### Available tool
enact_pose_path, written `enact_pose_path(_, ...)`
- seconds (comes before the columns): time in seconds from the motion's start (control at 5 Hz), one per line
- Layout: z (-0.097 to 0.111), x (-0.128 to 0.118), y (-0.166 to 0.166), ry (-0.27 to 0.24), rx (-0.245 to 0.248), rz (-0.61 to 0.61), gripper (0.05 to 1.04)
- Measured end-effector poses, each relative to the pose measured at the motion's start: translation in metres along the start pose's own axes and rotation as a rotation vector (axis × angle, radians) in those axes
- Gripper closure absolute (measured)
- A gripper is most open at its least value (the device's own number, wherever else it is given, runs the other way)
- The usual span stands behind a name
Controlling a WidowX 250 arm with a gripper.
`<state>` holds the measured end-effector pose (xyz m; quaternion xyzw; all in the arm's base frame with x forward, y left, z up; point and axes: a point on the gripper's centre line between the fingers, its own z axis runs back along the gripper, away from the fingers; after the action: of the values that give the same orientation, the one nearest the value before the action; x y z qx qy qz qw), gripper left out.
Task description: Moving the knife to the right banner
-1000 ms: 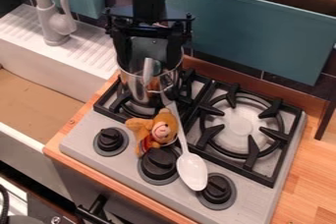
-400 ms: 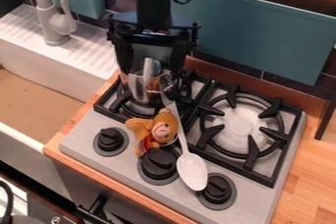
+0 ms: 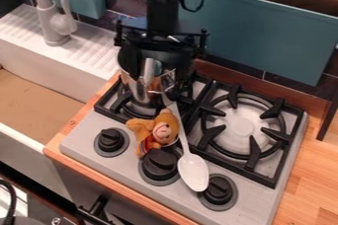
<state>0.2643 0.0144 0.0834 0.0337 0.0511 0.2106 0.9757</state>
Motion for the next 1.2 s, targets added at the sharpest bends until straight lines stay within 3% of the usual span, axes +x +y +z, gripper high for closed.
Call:
enact_pose_path(0.4, 0.003, 0.005, 0.004, -0.008, 0.001, 0.017, 0.837)
enact_pose_path(0.6, 0.008, 0.008, 0.007, 0.01, -0.011, 0.028, 0.963)
enact_pose_path(1.0, 0.036, 0.018, 0.012, 0.033, -0.062, 0.03, 0.977)
enact_pose_path(1.2, 0.051, 0.022, 0.017, 0.076, -0.089, 0.04, 0.977)
